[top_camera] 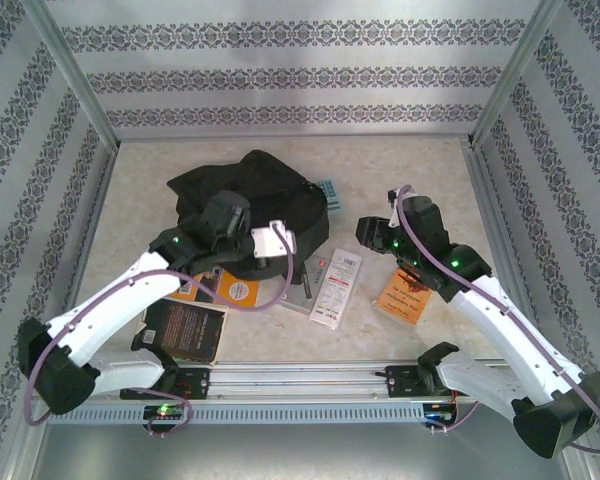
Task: Pack the student bag
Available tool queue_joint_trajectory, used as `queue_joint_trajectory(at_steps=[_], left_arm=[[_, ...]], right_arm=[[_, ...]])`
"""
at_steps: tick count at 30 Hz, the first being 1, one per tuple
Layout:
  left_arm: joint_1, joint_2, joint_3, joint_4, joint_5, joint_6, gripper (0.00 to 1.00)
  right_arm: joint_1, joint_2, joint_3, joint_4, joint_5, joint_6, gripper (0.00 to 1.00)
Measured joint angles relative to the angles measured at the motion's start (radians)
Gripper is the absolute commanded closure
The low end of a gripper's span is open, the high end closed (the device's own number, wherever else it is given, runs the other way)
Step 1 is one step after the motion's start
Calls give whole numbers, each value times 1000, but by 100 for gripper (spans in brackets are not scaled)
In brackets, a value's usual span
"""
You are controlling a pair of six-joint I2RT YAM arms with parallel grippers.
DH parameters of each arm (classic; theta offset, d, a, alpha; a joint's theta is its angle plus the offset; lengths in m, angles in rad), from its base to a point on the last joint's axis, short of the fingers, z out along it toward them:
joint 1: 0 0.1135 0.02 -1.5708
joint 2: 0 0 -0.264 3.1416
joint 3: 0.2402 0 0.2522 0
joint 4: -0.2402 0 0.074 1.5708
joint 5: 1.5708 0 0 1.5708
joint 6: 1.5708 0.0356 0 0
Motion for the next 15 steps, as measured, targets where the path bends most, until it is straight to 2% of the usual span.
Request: queue_joint_trajectory(at_steps=[5,11,12,15], left_arm=[[-145,-128,-146,-39,-29,3,99],[-282,-140,-268,-94,-53,-10,89],[-293,-128,-283,-102,-55,-17,84],[-305,-109,-305,-114,-59,-48,61]], right_arm=[[-57,21,-2,0,-53,30,49],[-59,174,43,-5,-181,32,49],[-58,212,63,-8,-207,32,49],[-51,315,121,-20,-251,22,47]])
